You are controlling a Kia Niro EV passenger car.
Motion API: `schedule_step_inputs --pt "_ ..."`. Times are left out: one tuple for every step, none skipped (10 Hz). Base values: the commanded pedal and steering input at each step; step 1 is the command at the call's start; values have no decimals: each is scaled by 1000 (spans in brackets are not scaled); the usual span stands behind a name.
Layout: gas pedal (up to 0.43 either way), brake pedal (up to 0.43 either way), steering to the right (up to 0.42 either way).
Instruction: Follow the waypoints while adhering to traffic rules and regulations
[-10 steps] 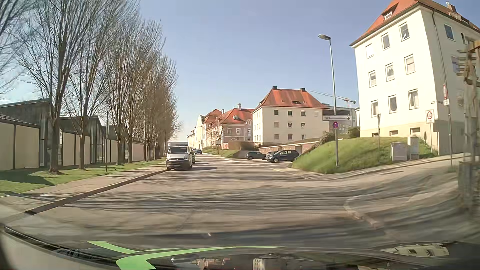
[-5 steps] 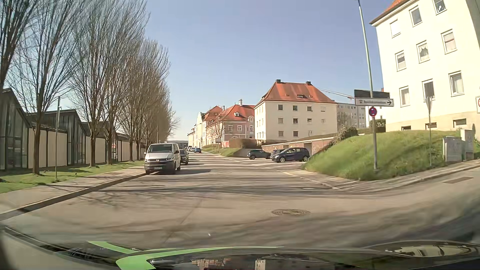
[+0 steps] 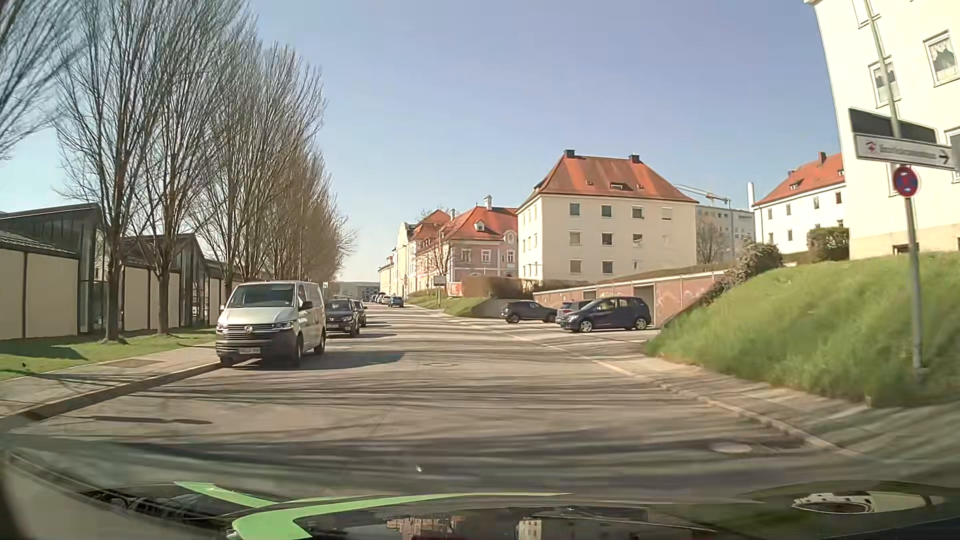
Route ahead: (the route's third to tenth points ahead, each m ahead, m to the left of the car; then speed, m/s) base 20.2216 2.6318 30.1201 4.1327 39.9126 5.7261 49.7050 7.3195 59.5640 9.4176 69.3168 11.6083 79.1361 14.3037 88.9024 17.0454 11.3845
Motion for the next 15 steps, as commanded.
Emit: schedule_step_inputs --pt "130 0 -17" --pt "130 0 -19" --pt "130 0 -22" --pt "130 0 -22" --pt "130 0 -24" --pt "130 0 -27" --pt "130 0 -28" --pt "130 0 -29" --pt "130 0 -29" --pt "130 0 -29" --pt "130 0 -29" --pt "130 0 -28" --pt "130 0 -28" --pt "130 0 -28" --pt "130 0 -27"
